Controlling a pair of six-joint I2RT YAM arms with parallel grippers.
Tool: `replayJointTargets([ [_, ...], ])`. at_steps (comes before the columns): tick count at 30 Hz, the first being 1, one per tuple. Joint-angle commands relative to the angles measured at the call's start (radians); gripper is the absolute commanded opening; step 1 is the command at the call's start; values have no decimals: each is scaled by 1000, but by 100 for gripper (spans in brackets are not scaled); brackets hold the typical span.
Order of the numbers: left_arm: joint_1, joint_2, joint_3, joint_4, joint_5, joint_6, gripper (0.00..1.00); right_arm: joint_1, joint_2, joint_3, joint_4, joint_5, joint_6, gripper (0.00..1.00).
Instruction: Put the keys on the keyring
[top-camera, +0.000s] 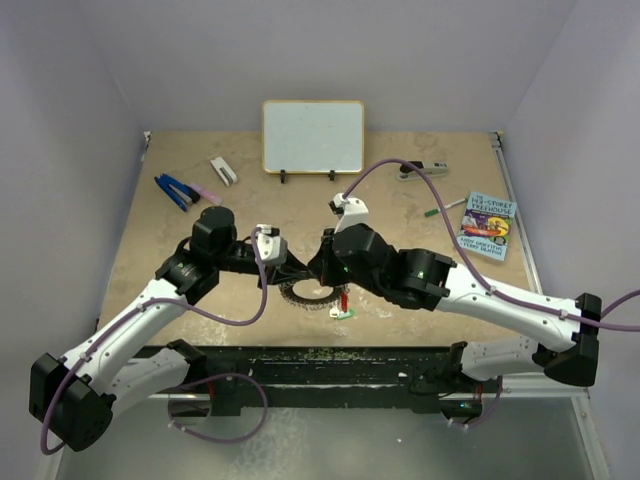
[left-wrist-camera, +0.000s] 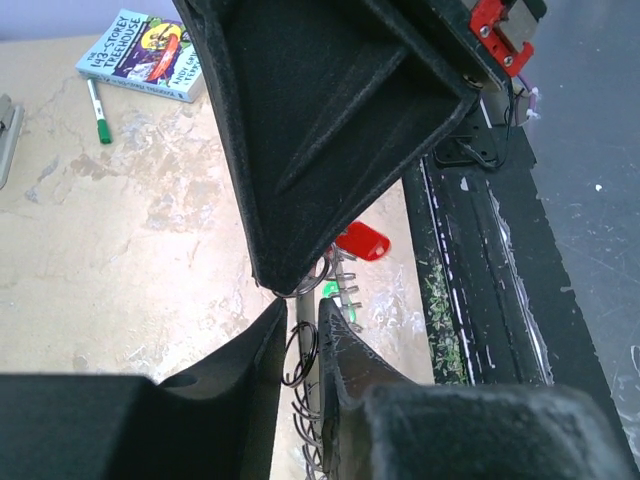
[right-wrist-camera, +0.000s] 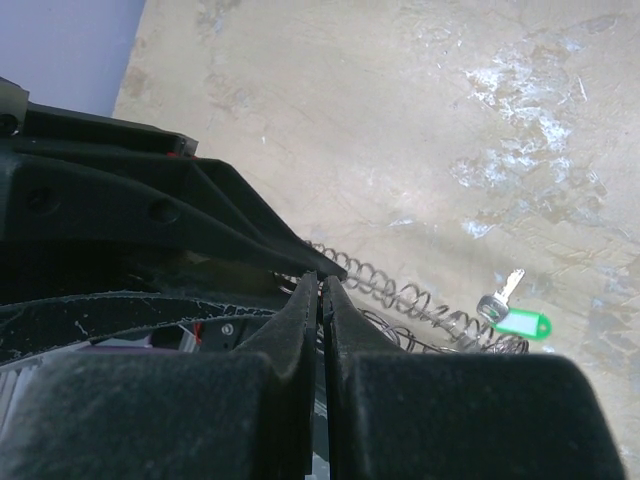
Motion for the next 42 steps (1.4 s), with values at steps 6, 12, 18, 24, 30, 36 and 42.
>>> replayJointTargets([
  [6, -3, -2, -42, 167, 34, -108, 40, 13, -34, 18, 87, -3, -19, 0],
  [12, -3, 2, -40, 178, 23, -106, 40, 18, -22, 26, 89, -6, -23, 0],
  [18, -3, -4, -33, 196, 57, -134, 29, 20, -15, 27, 93, -10, -23, 0],
  [24, -3, -11, -37, 174, 75, -124, 16, 24, -24, 22, 92, -1, -16, 0],
  [30, -3, -22, -43, 181, 68, -135, 4, 26, -24, 18, 93, -3, -14, 0],
  [36, -3, -36, -40, 164, 34, -115, 4, 26, -58, 0, 104, 25, -10, 0],
  [42, -3, -57, -44, 171, -10, -100, 4, 26, -72, -3, 101, 33, -9, 0],
])
